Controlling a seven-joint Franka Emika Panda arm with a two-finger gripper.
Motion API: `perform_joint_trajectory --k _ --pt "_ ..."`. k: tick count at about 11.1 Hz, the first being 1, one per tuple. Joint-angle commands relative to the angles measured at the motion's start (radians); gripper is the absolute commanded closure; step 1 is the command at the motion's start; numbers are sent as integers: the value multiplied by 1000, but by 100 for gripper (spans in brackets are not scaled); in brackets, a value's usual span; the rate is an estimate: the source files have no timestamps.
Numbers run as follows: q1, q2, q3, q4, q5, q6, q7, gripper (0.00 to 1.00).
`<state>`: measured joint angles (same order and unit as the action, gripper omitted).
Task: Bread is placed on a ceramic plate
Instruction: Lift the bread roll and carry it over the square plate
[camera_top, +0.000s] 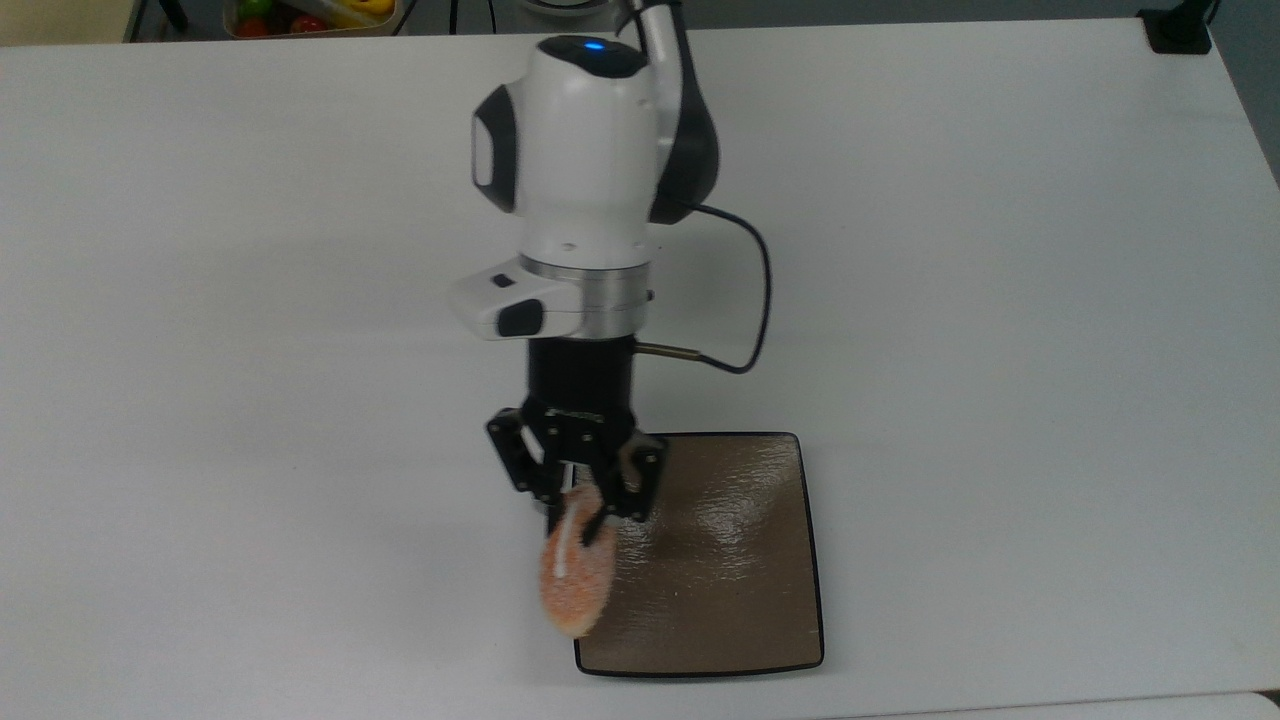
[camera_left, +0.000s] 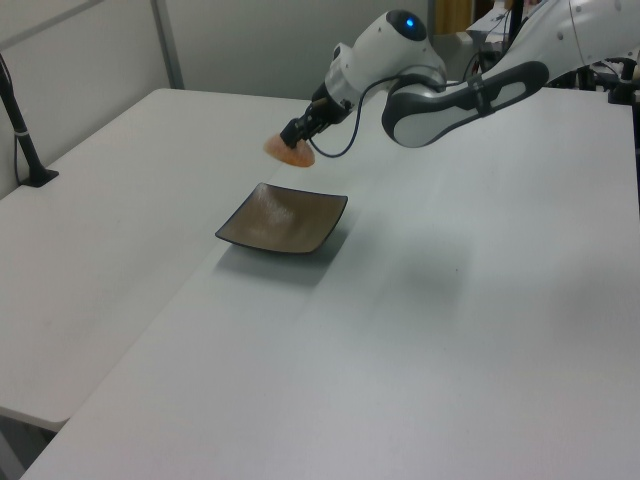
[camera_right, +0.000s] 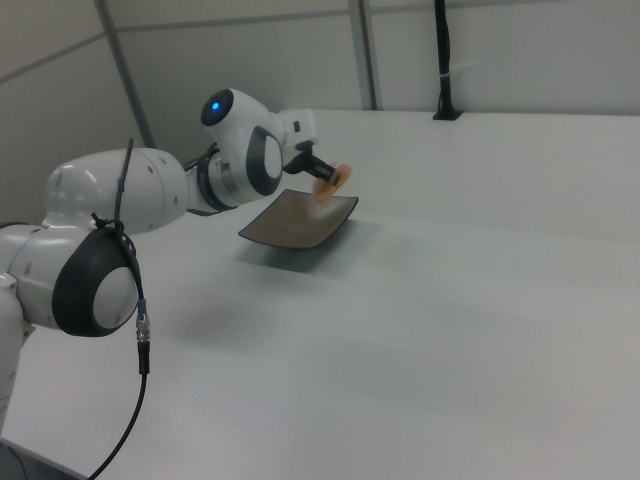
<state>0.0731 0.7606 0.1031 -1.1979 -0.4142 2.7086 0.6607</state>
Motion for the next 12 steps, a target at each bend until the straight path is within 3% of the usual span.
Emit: perform_joint_trajectory --k 1,4,7,9,12 --pt "66 -9 -14 -34 -29 11 43 73" --pt "86 25 -16 -31 -46 14 43 68" --pt "93 62 -16 -35 -86 16 43 38" --pt "96 68 -13 -38 -106 14 43 25" --pt "93 65 -13 -35 -109 13 43 25"
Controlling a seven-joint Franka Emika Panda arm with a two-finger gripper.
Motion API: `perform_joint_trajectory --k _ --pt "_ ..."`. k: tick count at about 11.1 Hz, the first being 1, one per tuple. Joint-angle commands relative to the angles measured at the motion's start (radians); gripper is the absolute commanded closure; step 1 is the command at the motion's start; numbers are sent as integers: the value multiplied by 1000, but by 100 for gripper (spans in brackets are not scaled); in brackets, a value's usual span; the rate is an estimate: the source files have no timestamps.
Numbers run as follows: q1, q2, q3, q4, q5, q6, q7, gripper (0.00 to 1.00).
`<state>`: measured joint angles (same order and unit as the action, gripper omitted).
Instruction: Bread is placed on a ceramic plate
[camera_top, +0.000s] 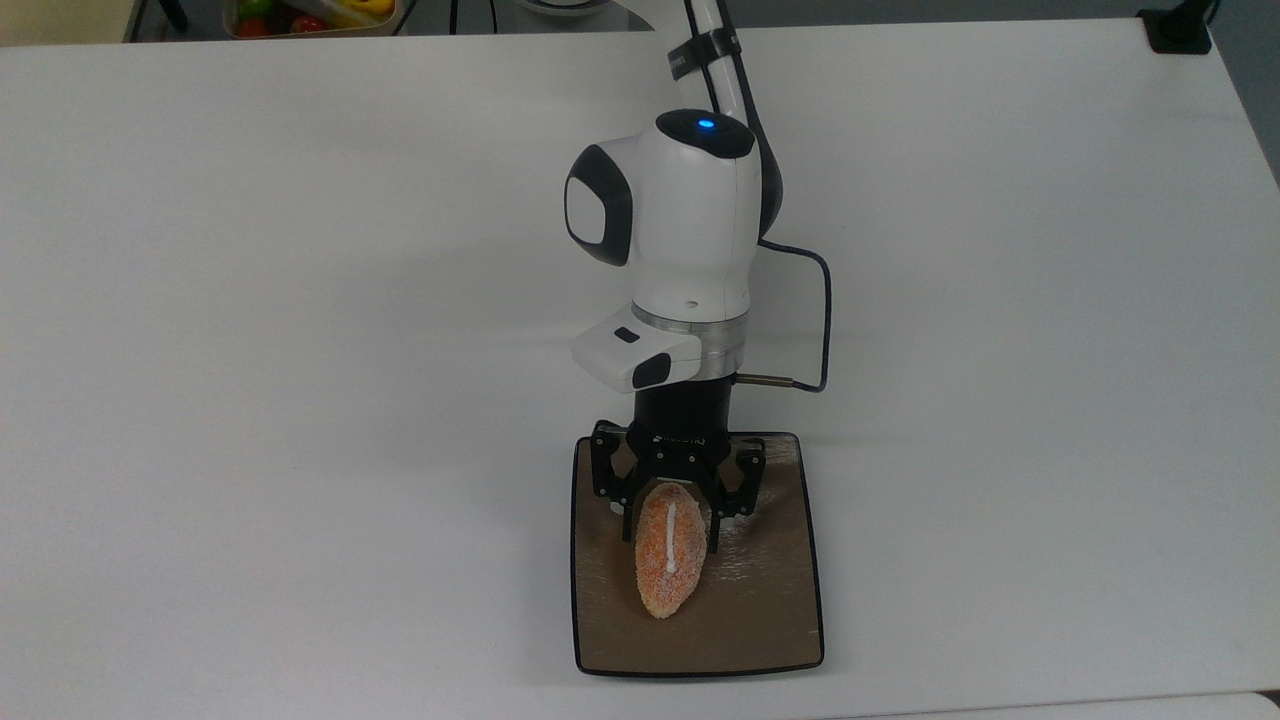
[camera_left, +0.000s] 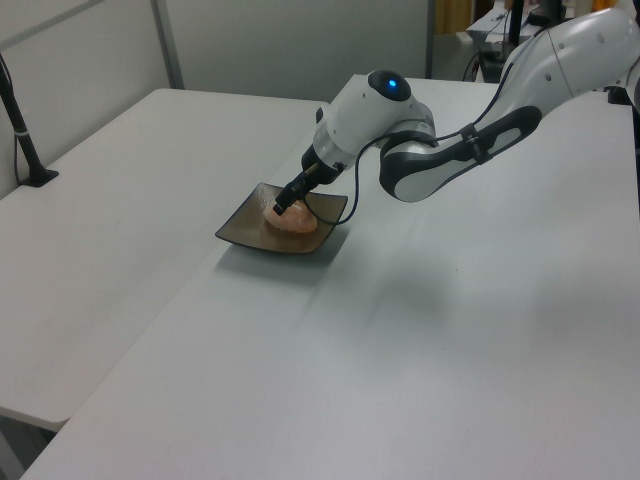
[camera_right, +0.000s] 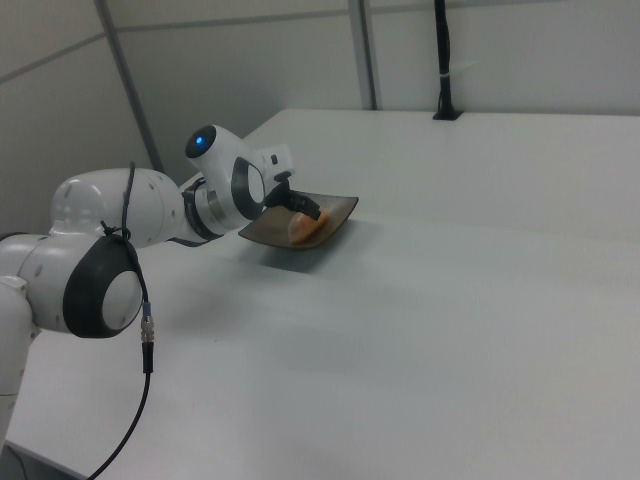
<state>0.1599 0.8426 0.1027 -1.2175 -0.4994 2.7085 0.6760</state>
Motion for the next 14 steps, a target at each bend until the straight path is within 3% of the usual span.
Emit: perform_joint_trajectory --k 1,2,5,7,9,11,14 --pt "3 -28 -12 -17 -24 11 27 12" --pt "0 -52 -12 -22 -25 8 25 0" --pt "-31 -184 -9 -110 -13 -30 19 0" --pt "-48 -273 -5 -167 -5 -152 2 0" --pt "-57 -367 5 -274 34 -203 -41 0" --pt "-57 -474 5 -376 126 -316 -163 0" --pt "-59 -575 3 -390 316 -681 -434 0"
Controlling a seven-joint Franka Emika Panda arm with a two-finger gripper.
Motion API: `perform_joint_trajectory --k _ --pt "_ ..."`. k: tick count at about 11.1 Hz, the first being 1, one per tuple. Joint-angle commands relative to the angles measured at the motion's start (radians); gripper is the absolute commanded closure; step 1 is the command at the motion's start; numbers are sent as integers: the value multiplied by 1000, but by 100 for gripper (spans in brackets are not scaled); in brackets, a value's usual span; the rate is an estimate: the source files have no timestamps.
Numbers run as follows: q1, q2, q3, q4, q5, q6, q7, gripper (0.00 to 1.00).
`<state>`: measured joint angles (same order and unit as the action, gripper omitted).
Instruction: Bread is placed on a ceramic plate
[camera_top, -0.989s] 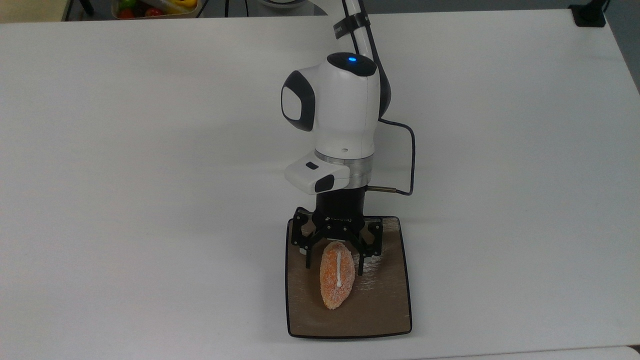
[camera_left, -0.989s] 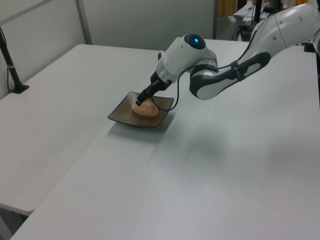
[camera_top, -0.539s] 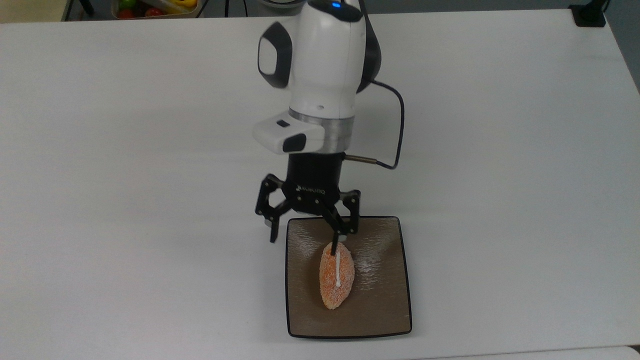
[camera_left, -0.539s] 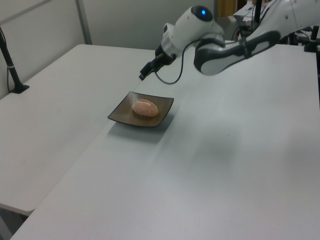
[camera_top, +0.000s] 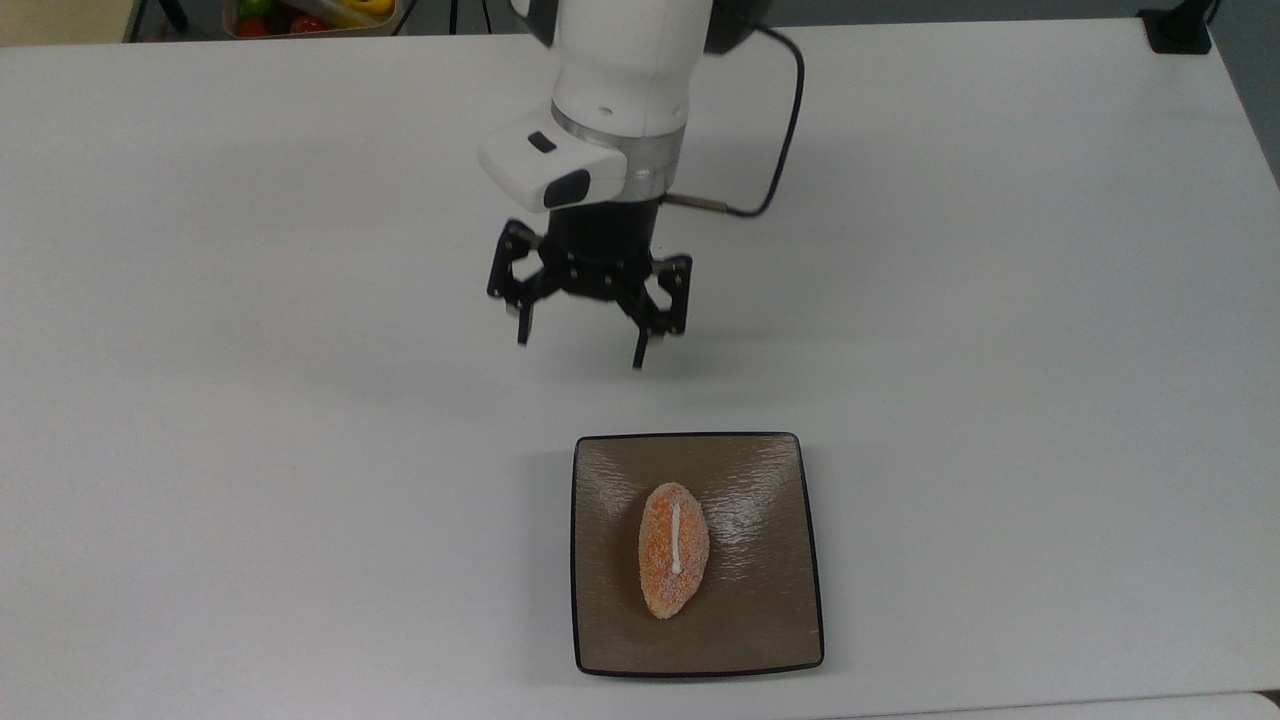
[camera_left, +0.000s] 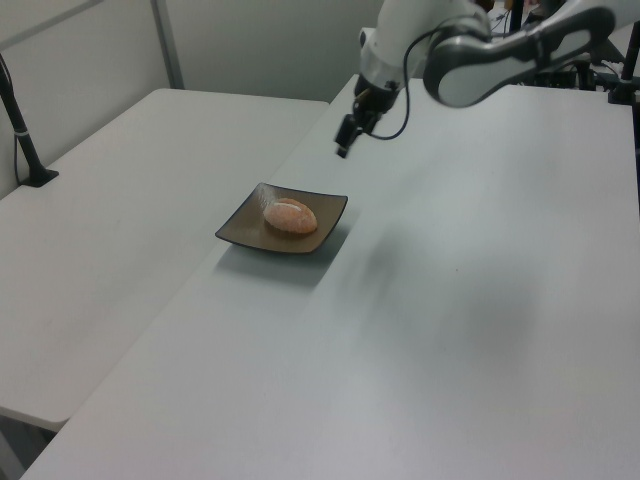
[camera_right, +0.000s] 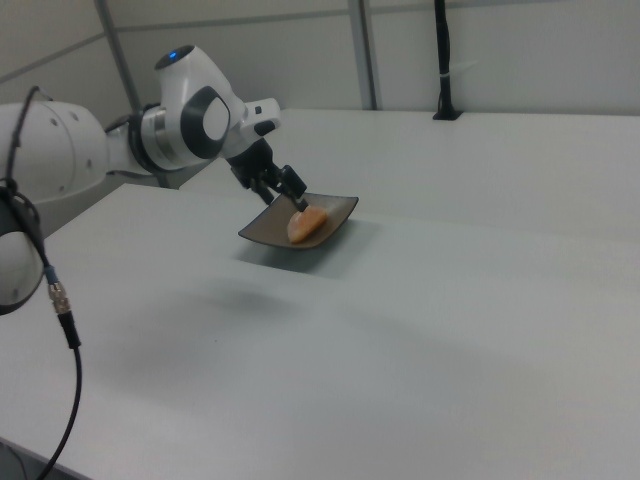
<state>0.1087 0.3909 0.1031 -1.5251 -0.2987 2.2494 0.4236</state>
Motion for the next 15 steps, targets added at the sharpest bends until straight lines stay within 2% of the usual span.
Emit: perform_joint_trajectory --k 1,4,6,10,15 --pt "-7 -165 -2 -95 148 -308 -224 0" --pt "-4 -366 -22 -242 211 -371 -233 0" --pt "-7 -424 -25 -253 251 -457 -233 0" --pt "-4 -440 -77 -254 288 -462 -223 0" --pt "-3 -434 -79 -251 288 -473 -238 0"
